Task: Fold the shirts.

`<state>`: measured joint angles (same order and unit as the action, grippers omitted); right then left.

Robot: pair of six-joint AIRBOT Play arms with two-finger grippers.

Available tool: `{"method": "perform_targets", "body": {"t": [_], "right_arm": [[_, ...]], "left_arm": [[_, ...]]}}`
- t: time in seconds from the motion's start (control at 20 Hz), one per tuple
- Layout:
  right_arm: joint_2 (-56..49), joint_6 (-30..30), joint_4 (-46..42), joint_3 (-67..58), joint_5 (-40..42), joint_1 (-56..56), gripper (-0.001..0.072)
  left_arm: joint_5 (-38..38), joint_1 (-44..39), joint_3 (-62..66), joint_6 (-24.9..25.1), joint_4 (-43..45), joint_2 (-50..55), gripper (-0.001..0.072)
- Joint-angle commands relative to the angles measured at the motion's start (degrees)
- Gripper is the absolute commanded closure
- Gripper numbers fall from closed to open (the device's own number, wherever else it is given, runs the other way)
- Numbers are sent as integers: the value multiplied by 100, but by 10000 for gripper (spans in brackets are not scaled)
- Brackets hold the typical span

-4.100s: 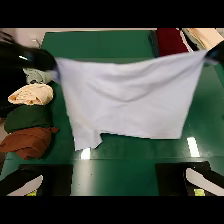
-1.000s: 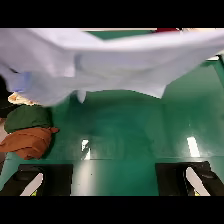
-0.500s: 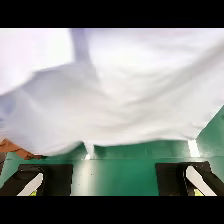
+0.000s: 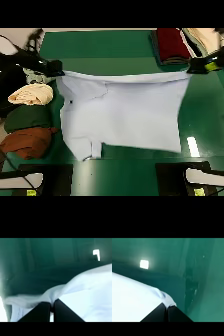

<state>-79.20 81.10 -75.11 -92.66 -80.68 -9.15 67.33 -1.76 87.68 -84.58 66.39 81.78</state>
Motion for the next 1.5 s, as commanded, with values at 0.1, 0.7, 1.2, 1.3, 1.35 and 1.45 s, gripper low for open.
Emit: {"method": "perform_targets", "body": {"t": [0.1, 0.7, 1.2, 1.3, 1.35, 1.45], "right_arm": [[-1469, 92, 385, -741, 367, 76, 700], [-833, -90, 175, 1259, 737, -22, 699], [844, -59, 271, 2057, 415, 39, 302], [1292, -59, 365, 2490, 632, 81, 302], [1504, -57, 363, 2719, 772, 94, 302], [1786, -55, 415, 3034, 896, 94, 302]], "left_arm": [[-769, 114, 271, 116, -37, 984, 679], [-37, 365, -1200, 428, -13, 984, 678], [490, 505, -3206, -361, 813, -1447, 166], [385, 496, -4341, -466, 586, -2273, 166], [356, 496, -4863, -549, 420, -2669, 166], [247, 496, -5648, -551, 4, -3265, 166]]}}
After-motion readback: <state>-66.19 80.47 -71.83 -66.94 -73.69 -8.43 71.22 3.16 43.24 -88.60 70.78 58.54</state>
